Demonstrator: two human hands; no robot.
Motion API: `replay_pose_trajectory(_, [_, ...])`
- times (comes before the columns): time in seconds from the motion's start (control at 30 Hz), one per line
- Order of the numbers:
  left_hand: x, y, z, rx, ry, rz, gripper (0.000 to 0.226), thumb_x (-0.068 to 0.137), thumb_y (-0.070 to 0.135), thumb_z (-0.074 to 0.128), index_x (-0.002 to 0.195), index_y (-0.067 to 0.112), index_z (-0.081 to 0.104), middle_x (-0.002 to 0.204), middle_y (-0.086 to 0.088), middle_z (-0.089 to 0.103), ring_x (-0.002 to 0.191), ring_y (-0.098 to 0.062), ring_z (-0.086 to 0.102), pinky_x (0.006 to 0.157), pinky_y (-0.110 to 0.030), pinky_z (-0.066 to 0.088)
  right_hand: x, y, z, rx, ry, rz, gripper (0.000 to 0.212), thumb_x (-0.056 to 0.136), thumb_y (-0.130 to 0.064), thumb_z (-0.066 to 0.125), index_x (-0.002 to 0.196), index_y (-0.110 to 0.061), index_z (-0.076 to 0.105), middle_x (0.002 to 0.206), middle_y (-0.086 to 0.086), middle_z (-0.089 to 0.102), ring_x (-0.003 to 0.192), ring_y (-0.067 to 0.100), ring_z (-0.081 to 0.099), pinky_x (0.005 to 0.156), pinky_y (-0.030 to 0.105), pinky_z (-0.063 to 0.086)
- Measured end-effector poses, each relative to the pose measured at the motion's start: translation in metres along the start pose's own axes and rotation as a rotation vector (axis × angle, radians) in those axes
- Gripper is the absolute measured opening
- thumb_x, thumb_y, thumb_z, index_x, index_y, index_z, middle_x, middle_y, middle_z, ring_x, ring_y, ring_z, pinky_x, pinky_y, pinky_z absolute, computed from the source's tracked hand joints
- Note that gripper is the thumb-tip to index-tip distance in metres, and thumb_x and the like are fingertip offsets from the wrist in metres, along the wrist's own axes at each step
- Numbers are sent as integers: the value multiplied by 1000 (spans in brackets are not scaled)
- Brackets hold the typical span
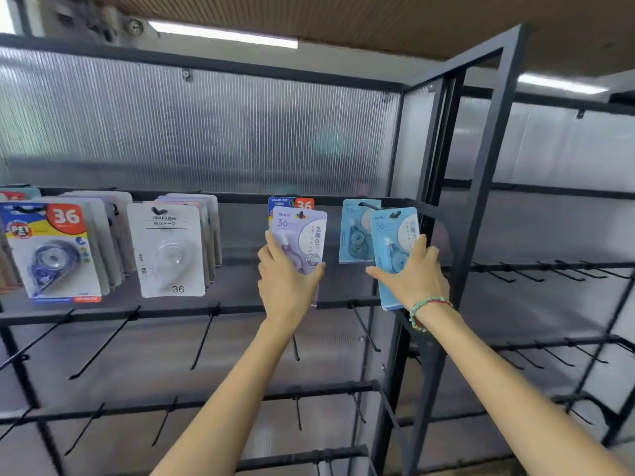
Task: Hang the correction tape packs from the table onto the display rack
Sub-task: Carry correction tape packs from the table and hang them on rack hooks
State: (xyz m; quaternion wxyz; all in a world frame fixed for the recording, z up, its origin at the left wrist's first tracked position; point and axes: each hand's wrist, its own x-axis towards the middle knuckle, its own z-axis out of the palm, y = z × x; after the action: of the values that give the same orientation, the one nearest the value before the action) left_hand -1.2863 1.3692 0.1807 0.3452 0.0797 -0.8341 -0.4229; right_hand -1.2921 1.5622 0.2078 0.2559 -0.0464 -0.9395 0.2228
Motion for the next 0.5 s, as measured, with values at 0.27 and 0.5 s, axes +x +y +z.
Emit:
replay_pose_trajectory(0.27, [17, -7, 20, 7, 24, -14, 118, 77, 47, 75, 153, 11, -7, 153, -10, 25, 131, -31, 40, 95, -47, 44, 26, -2, 24, 78, -59, -11, 126, 68, -65, 71, 150, -9, -6, 141, 13, 30, 121, 28, 45, 73, 33, 45])
replay_pose_trajectory(0.5, [56, -18, 45, 51, 31, -26, 118, 77, 44, 77, 153, 9, -7, 155, -12, 22, 135, -32, 36, 98, -47, 44, 66, -16, 56, 73, -55, 18, 128, 66, -66, 72, 150, -9, -6, 139, 15, 33, 120, 29, 48, 81, 38, 50])
